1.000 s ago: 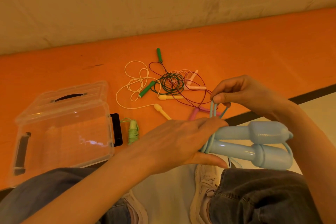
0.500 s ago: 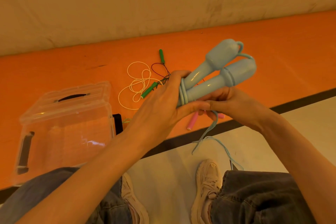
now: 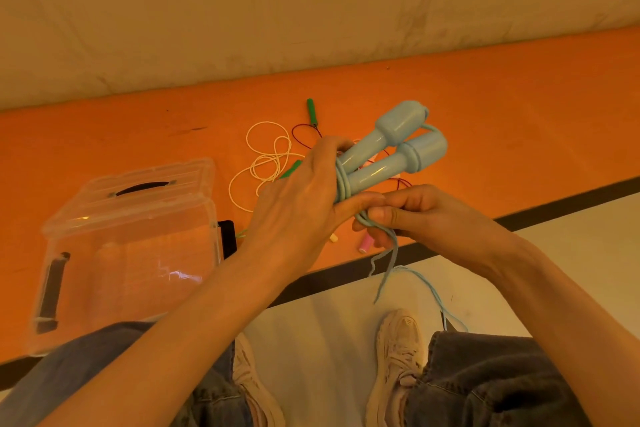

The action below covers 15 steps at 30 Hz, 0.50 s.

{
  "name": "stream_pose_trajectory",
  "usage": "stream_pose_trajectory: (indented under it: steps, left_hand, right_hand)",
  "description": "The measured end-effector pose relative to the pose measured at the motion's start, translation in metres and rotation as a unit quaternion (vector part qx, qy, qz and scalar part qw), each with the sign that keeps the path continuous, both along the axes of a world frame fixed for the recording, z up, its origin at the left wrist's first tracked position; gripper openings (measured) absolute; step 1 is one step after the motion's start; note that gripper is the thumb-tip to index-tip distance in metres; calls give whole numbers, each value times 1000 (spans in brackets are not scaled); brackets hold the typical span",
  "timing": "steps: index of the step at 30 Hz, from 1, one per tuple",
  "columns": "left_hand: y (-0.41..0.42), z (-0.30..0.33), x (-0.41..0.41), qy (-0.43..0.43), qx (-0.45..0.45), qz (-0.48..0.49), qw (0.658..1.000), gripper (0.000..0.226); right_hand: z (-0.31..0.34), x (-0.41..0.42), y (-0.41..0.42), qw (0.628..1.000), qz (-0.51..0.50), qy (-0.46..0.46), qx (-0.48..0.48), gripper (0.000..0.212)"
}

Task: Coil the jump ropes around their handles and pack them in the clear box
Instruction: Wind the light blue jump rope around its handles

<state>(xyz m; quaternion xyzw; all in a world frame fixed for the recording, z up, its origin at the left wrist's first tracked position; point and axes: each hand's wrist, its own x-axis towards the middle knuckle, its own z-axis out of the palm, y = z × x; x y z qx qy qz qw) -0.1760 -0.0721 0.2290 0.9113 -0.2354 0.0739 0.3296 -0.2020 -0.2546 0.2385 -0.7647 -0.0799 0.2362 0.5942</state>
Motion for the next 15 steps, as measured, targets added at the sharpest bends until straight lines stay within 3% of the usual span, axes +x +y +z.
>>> stream_pose_trajectory:
  steps: [4, 7, 15]
  left_hand:
    - [2, -3, 5, -64, 68, 21, 995, 72]
    - [6, -6, 8, -119, 138, 70, 981, 72]
    - [5, -10, 5, -158, 168, 59, 971, 82]
  right_hand:
    - [2, -2, -2, 1000, -18, -2, 8, 34]
    - [10, -5, -7, 999, -22, -22, -26, 24]
    - [18, -7, -13, 998, -41, -19, -45, 26]
